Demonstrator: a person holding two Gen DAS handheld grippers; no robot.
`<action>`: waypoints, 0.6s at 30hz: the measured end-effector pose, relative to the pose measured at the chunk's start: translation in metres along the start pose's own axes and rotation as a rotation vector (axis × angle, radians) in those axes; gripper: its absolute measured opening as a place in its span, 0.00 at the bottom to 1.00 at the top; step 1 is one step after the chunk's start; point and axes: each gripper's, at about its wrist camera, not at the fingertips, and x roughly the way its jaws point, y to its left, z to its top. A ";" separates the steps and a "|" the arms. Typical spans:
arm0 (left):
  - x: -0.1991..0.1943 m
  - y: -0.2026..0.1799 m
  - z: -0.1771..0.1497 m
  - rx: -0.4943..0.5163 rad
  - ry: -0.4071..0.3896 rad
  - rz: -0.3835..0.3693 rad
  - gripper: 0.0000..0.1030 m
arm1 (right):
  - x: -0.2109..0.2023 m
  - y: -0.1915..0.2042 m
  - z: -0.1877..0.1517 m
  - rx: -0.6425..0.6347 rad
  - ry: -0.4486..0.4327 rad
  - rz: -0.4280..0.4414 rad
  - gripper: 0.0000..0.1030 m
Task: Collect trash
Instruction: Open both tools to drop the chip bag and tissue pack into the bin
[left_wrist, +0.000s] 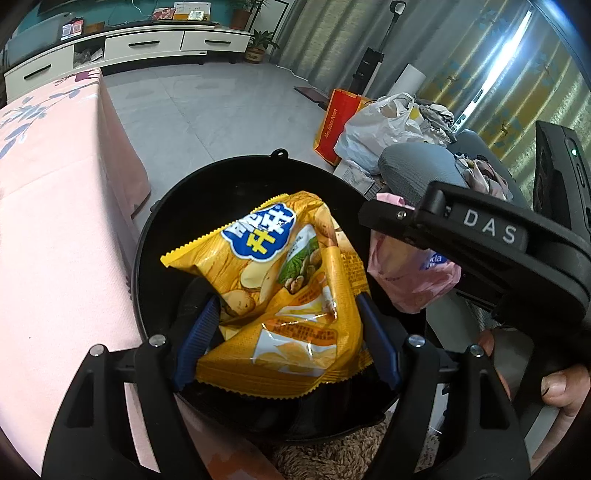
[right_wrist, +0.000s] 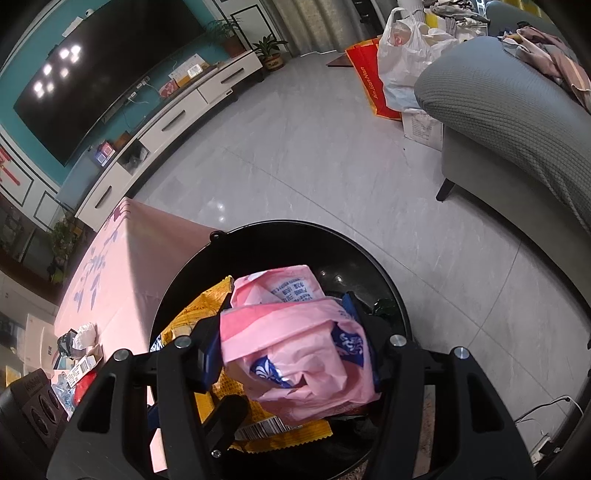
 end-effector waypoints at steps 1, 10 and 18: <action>0.000 0.000 0.000 0.000 0.000 -0.001 0.73 | 0.000 0.000 0.000 -0.002 0.000 -0.003 0.56; 0.000 0.000 0.001 -0.001 -0.002 -0.002 0.73 | 0.002 0.000 -0.001 0.002 0.007 0.003 0.56; -0.001 0.000 0.001 0.005 -0.002 0.002 0.74 | 0.004 0.001 -0.003 0.007 0.010 0.002 0.58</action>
